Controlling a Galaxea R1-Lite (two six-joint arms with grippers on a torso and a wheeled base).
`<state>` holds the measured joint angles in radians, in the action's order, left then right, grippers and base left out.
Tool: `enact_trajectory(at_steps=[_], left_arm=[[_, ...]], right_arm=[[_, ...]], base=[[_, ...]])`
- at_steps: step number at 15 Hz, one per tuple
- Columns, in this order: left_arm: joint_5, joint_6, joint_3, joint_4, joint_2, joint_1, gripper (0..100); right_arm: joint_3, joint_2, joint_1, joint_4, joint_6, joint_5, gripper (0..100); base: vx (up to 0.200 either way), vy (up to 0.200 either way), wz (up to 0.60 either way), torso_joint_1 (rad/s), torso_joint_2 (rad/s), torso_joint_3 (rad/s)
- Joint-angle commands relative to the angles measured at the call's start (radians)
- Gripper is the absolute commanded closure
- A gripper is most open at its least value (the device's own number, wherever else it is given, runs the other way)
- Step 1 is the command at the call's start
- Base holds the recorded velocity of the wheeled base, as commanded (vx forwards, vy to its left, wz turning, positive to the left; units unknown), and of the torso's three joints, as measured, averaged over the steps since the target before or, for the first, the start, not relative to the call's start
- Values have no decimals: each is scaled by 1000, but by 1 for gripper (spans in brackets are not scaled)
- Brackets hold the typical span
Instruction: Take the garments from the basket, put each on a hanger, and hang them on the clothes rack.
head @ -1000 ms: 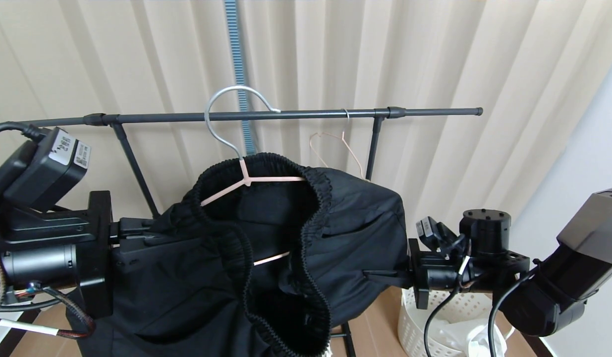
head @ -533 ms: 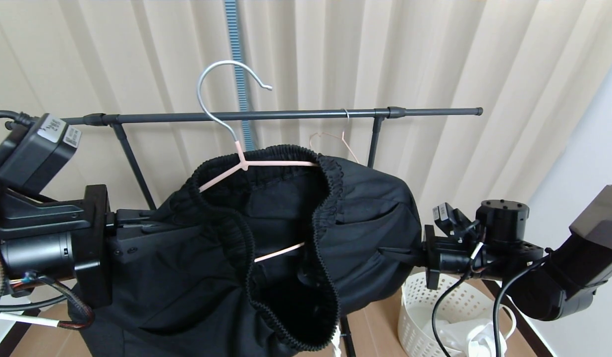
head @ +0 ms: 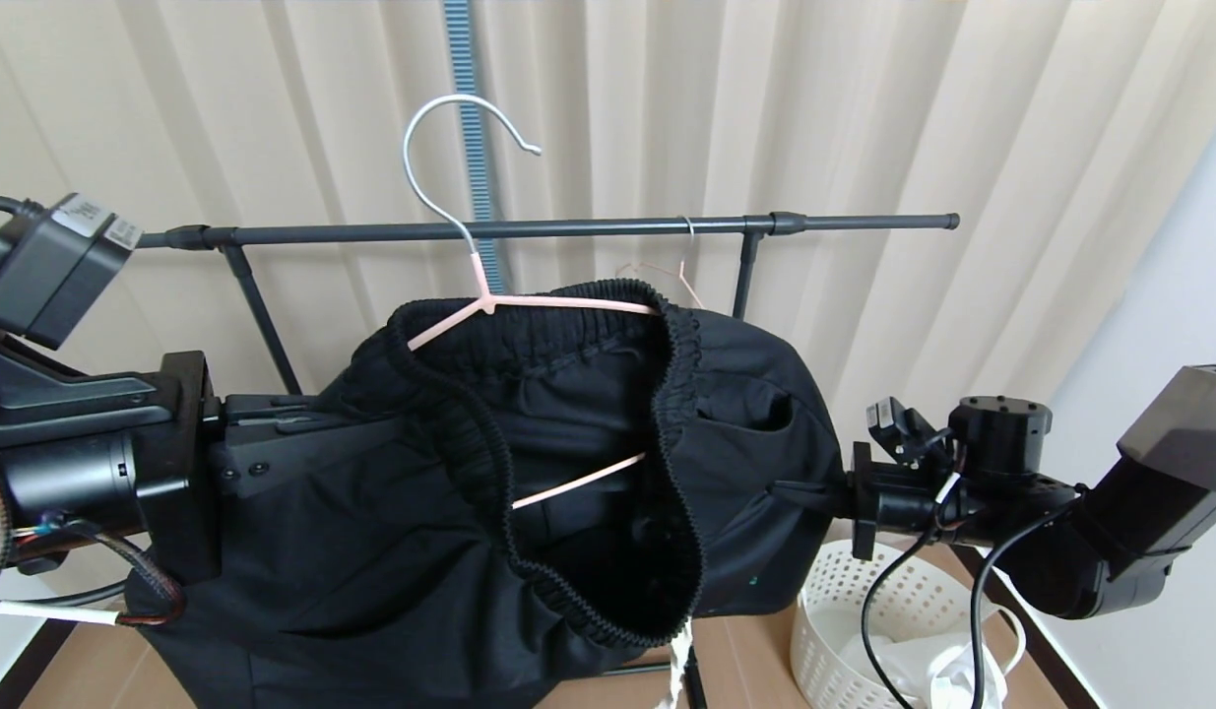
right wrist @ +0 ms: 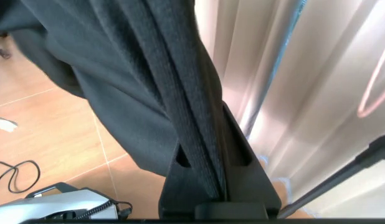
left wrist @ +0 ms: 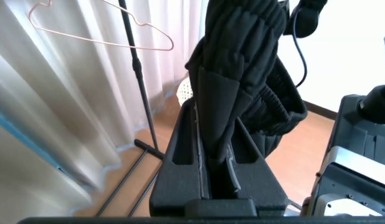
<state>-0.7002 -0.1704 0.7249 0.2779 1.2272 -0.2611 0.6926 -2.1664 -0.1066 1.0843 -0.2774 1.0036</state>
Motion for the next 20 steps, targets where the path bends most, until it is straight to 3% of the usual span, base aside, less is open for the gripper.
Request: enact_trajectory(at_steps=[1, 8, 12, 13, 20], left_arm=[[1, 5, 4, 3, -2, 2, 100], [-1, 34, 2, 24, -12, 16, 100], [-1, 34, -2, 24, -5, 14, 100], [-1, 34, -2, 24, -5, 14, 100], [2, 34, -4, 24, -3, 16, 100]], right_arm=[[8, -24, 5, -1, 0, -2, 100], [18, -47, 22, -1, 4, 0, 100], [-22, 16, 13, -1, 14, 0, 100], [-44, 30, 13, 8, 15, 1, 0], [-65, 97, 1, 9, -5, 0, 0]], base=[[0, 0, 0, 0, 0, 0], [0, 0, 0, 0, 0, 0], [0, 0, 0, 0, 0, 0], [0, 0, 0, 0, 0, 0], [0, 0, 0, 0, 0, 0]])
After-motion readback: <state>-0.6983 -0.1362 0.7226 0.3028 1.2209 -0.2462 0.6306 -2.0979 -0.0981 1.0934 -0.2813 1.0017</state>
